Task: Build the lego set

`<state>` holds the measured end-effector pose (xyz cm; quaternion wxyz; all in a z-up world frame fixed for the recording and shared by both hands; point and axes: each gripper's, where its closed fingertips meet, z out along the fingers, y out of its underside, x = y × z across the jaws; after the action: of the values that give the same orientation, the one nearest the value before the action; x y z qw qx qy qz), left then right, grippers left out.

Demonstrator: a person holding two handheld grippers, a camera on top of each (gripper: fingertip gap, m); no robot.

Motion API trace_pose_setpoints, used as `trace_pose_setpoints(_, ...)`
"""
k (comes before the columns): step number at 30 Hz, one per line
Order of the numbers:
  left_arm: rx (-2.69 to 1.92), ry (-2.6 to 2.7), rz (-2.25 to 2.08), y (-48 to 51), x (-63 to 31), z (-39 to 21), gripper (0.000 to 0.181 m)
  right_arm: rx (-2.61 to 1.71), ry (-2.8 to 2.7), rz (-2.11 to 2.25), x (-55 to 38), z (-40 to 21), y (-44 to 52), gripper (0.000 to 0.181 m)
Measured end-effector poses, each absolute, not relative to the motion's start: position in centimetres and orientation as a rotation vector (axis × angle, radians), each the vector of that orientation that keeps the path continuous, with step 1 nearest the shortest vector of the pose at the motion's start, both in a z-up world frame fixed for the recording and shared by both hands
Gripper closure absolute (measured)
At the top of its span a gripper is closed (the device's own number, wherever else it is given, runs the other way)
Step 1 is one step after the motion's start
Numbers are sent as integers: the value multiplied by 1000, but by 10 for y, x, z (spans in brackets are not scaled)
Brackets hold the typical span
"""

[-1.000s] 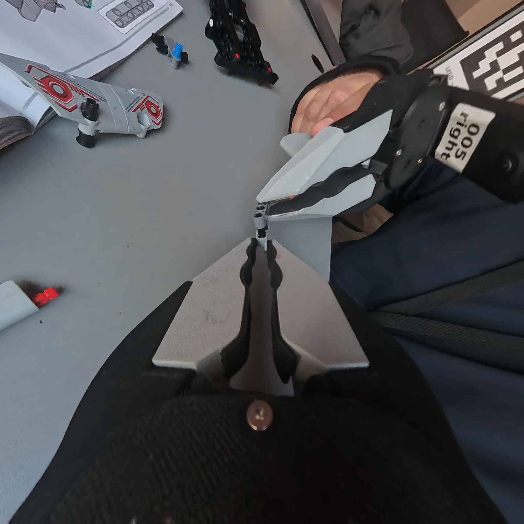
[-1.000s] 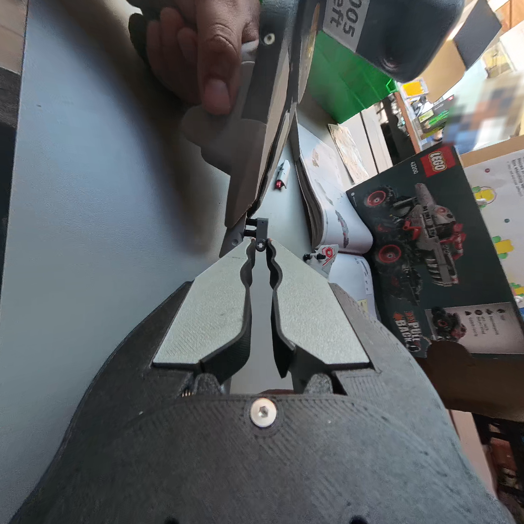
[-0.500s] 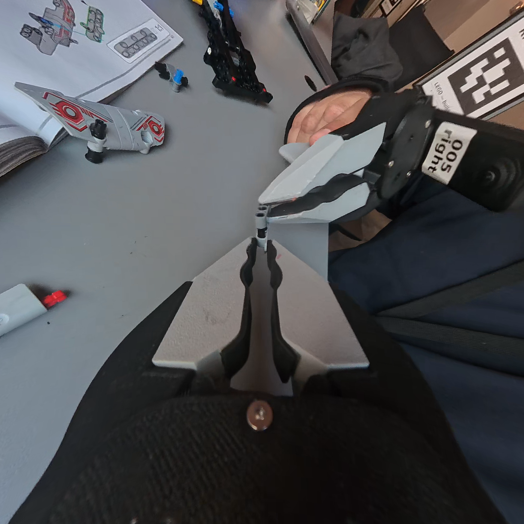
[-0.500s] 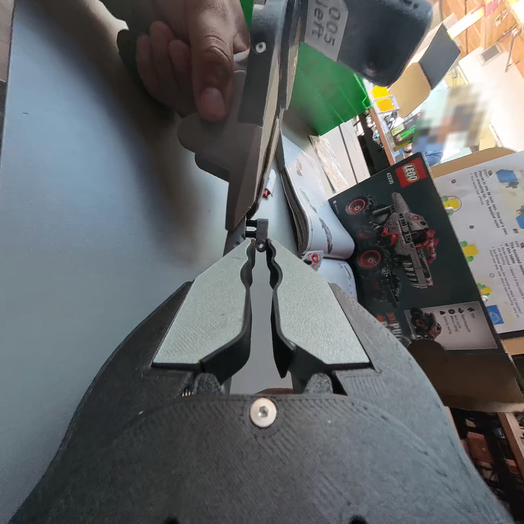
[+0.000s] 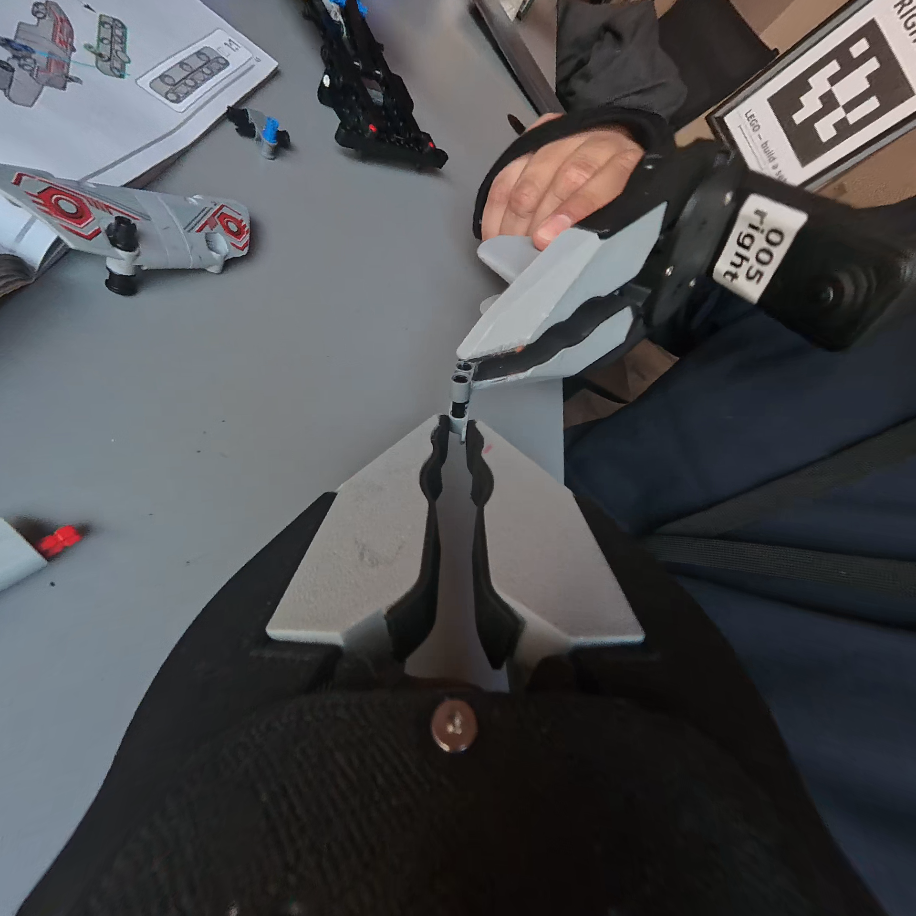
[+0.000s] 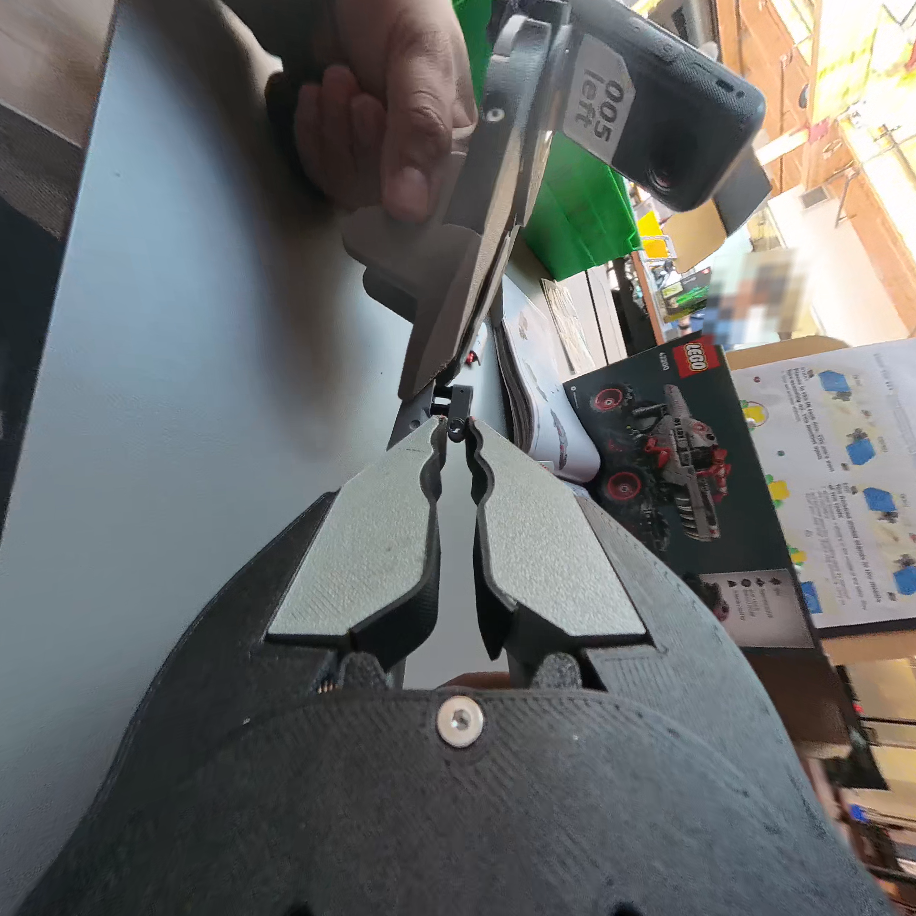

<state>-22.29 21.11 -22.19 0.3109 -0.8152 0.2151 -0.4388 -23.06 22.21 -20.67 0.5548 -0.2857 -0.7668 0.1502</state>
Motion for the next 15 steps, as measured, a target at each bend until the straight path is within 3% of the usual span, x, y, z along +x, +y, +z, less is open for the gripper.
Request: trace_pose_setpoints(15, -2217, 762, -848, 211, -218, -241, 177, -589, -1869, 304, -227, -220, 220, 175)
